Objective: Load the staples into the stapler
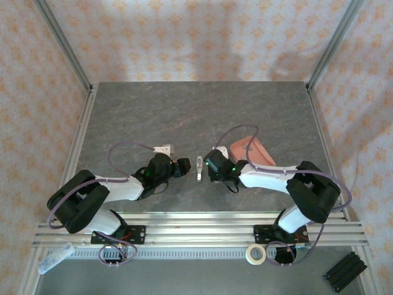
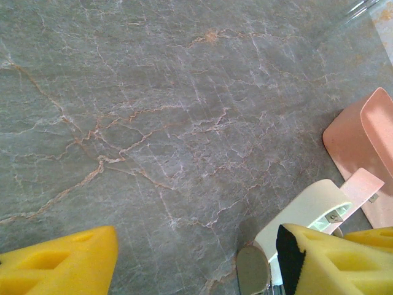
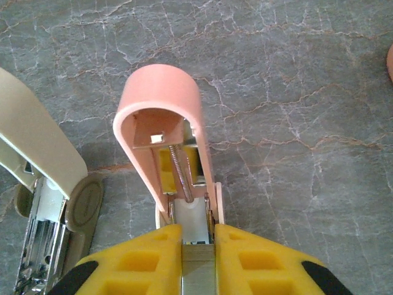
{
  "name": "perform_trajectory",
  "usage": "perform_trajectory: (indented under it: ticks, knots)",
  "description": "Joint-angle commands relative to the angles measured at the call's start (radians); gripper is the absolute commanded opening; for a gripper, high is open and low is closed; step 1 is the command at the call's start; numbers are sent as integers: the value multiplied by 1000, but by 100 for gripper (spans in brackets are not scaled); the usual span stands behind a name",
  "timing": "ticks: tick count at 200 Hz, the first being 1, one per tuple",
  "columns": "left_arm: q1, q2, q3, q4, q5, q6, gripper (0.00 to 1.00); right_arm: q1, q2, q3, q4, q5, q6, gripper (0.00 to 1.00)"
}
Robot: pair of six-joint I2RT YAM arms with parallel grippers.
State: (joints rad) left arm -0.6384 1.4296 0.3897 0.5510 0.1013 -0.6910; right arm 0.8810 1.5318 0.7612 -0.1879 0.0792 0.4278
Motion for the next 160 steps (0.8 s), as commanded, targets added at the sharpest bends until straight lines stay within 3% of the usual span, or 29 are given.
perform_trajectory:
  ticks: [1, 160]
  knots:
    - [12, -8, -5, 12, 0, -7, 69, 5, 15, 17, -22, 7, -8, 20]
    - [12, -1, -9, 13, 3, -7, 69, 6, -8, -16, -55, -11, -30, 20]
